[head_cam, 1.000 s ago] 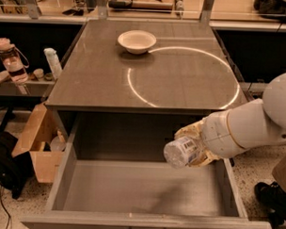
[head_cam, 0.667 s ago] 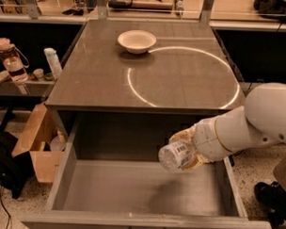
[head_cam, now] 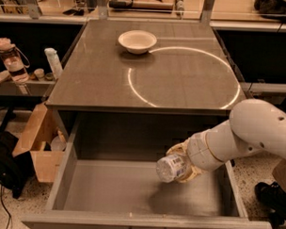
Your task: Place blue plastic bottle into top drawer
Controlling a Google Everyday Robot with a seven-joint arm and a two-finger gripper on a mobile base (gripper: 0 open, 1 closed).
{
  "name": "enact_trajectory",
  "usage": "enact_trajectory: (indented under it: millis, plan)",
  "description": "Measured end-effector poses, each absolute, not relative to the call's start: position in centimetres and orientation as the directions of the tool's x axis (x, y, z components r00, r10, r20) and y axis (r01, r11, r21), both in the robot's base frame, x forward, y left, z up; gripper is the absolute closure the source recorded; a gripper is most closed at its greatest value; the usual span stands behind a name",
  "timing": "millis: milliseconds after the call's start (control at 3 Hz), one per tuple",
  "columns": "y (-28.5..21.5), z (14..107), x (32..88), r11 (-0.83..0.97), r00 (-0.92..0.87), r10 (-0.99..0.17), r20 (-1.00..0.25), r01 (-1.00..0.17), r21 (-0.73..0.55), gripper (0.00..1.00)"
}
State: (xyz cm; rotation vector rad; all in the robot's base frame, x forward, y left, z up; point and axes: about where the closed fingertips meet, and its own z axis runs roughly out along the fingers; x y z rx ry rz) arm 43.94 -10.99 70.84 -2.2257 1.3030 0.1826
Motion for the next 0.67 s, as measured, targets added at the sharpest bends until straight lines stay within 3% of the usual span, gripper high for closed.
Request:
enact_trajectory:
  millis: [667]
  plan:
    - [-11.2, 67.2, 43.2, -0.349, 0.467, -0.784, -0.409, -0.876, -0.332, 1.0]
